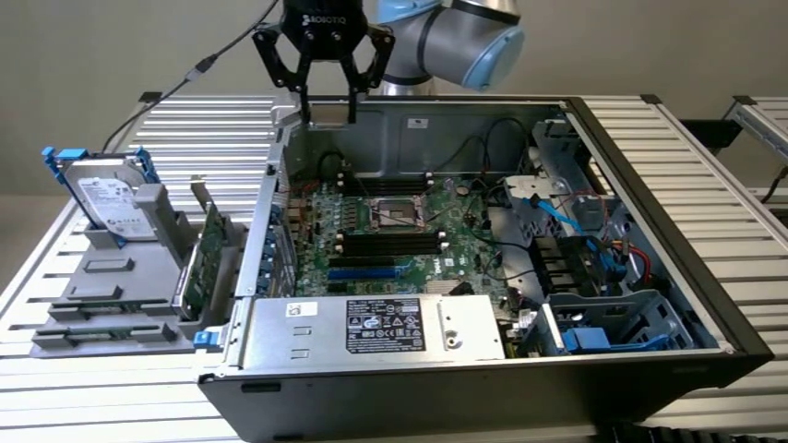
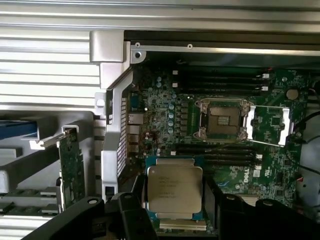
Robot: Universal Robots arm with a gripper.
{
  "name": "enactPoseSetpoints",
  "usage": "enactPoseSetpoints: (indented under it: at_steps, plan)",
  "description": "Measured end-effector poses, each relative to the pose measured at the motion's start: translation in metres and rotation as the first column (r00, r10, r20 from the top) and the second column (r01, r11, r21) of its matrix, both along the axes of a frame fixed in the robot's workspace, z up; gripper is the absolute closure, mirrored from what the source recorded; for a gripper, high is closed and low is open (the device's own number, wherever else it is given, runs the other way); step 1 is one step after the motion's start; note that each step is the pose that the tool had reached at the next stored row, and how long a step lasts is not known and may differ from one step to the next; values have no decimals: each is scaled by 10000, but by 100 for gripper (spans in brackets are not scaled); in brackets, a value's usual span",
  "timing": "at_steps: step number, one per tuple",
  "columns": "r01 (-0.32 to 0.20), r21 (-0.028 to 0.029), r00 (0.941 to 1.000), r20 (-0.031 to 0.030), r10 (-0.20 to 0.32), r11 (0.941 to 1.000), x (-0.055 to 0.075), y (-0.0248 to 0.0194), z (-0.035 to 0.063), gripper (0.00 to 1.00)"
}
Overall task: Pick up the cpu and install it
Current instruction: 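Pick up the cpu and move it towards the insertion slot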
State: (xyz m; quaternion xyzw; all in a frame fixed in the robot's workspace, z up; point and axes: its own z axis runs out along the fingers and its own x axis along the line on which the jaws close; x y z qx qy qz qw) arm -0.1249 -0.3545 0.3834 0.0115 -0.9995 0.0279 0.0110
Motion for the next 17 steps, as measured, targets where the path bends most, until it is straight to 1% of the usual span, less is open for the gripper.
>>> enactPoseSetpoints:
  at_steps: [3,8,10,13,17]
  plan:
    - [0,1,10000,0,0,10000,104,70,-21,45]
    - [0,0,10000,0,0,10000,290,162,-50,45]
    - [1,0,10000,0,-1,10000,373,184,-60,45]
    - [1,0,10000,0,-1,10000,511,204,-79,45]
    - [-1,0,10000,0,1,10000,691,217,-119,45]
